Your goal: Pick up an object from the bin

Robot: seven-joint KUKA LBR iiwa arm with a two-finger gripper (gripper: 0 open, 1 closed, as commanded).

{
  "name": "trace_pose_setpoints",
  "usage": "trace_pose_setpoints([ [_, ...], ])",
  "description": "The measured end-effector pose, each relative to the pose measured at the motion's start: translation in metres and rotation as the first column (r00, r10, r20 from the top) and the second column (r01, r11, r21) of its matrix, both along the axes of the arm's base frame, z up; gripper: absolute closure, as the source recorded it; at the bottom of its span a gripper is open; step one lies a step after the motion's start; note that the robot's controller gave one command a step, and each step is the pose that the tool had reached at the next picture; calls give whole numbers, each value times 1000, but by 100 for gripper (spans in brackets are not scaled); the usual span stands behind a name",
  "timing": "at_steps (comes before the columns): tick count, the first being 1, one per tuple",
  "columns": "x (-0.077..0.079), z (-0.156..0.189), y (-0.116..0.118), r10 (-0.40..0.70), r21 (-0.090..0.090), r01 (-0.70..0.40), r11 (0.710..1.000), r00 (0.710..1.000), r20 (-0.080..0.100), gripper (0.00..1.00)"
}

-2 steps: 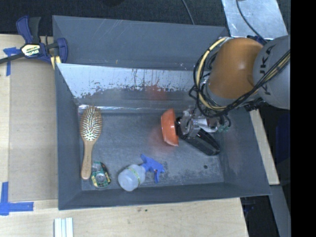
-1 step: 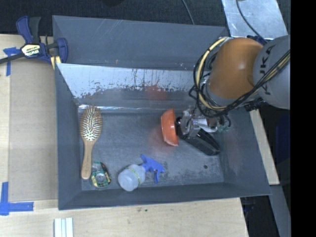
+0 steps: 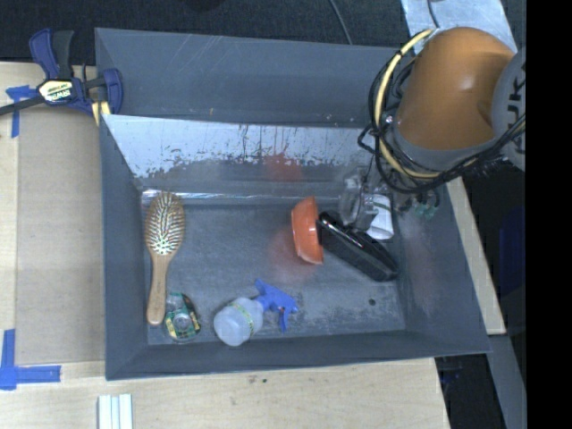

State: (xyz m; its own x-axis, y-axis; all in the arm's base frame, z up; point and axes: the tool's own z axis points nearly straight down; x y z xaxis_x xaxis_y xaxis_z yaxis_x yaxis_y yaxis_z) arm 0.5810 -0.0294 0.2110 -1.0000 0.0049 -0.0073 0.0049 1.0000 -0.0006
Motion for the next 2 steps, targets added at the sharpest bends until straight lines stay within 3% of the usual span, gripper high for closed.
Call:
trace_pose_setpoints([
  [1, 8, -30, 3, 8, 0, -8, 1000, 1000, -7, 100],
  [2, 9, -60, 0, 171, -3, -171, 985, 985, 10, 100],
])
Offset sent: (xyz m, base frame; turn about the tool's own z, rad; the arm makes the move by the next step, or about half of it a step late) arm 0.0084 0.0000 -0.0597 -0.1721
